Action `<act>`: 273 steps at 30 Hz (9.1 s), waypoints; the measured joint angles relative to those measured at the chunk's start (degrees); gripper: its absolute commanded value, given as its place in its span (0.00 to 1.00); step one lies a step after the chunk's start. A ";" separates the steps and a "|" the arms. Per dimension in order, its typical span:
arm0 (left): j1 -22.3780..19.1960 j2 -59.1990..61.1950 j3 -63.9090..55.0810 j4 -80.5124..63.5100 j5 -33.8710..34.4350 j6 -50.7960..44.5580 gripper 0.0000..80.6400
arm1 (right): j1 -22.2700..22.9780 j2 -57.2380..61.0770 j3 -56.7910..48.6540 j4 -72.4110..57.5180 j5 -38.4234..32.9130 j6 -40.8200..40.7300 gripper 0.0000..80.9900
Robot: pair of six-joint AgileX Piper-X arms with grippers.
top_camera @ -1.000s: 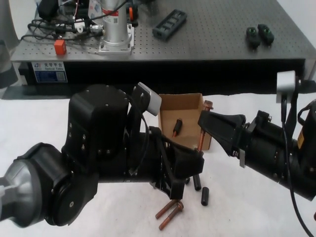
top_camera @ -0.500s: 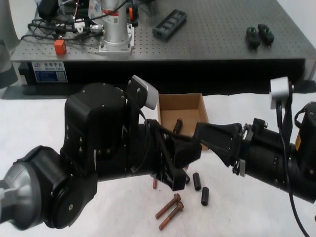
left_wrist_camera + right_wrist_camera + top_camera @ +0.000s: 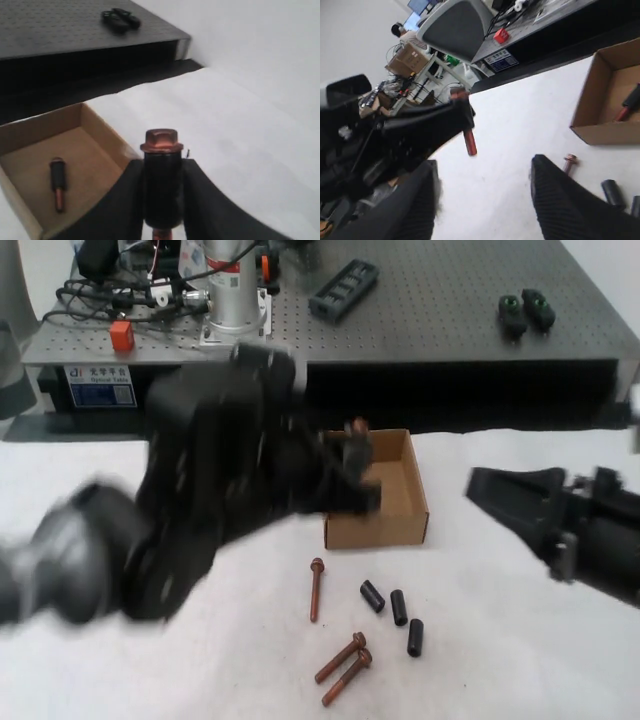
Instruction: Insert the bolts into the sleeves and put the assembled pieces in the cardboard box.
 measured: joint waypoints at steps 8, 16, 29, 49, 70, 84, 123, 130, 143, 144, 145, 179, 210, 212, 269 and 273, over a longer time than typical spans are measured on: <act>1.61 25.40 -34.77 27.32 -6.74 8.12 0.01 | -0.90 -9.97 0.00 29.37 5.51 -7.19 0.51; 1.61 45.62 -62.30 49.43 -11.35 12.28 0.00 | -0.90 -13.87 0.00 42.81 6.71 -11.37 0.51; 1.61 46.85 -65.81 57.24 -11.35 12.51 0.45 | 1.12 -14.02 0.00 50.05 15.95 -14.78 0.51; 4.66 -2.67 -24.07 58.36 -9.68 10.63 0.00 | 18.79 24.26 -21.51 49.72 31.76 -17.48 0.51; 4.65 -21.26 -5.27 57.87 -8.91 9.54 0.00 | 20.29 49.41 -26.35 36.24 35.20 -15.09 0.51; 4.65 -21.26 -5.29 57.87 -8.91 9.54 0.00 | 20.29 49.99 -26.37 33.42 37.17 -14.14 0.28; 4.65 -11.86 0.52 43.69 5.59 11.23 0.41 | 20.29 15.45 -15.75 44.17 35.23 -16.44 0.01; 4.65 1.07 -3.13 37.86 4.64 13.67 0.33 | 20.29 4.72 -12.02 51.22 34.59 -16.44 0.01; 4.65 25.27 -28.65 50.65 -1.37 13.69 0.34 | 20.29 3.68 -11.94 52.17 34.59 -16.44 0.01; 4.65 27.01 -30.83 52.19 -1.50 13.20 0.34 | 20.29 3.68 -11.94 52.17 34.59 -16.44 0.01; 4.65 30.10 -34.31 54.83 -1.64 12.84 0.34 | 20.29 3.68 -11.94 52.17 34.59 -16.44 0.01; 4.65 32.09 -40.84 65.66 5.31 10.87 0.01 | 20.29 3.68 -11.94 47.67 27.95 -17.34 0.01; 4.65 -9.87 10.14 -11.62 31.02 -27.39 0.01 | 25.57 13.64 -11.94 11.61 10.16 -12.58 0.01; 4.65 -9.87 10.14 -11.72 32.11 -27.37 0.01 | 25.57 13.64 -11.94 10.61 10.16 -12.58 0.01; 4.76 -10.08 10.03 -15.97 35.34 -28.68 0.22 | 25.75 10.64 -11.12 4.44 16.06 -11.29 0.01; 4.67 -10.08 10.17 -15.29 36.45 -29.10 0.63 | 25.75 10.64 -11.25 1.06 19.27 -11.65 0.01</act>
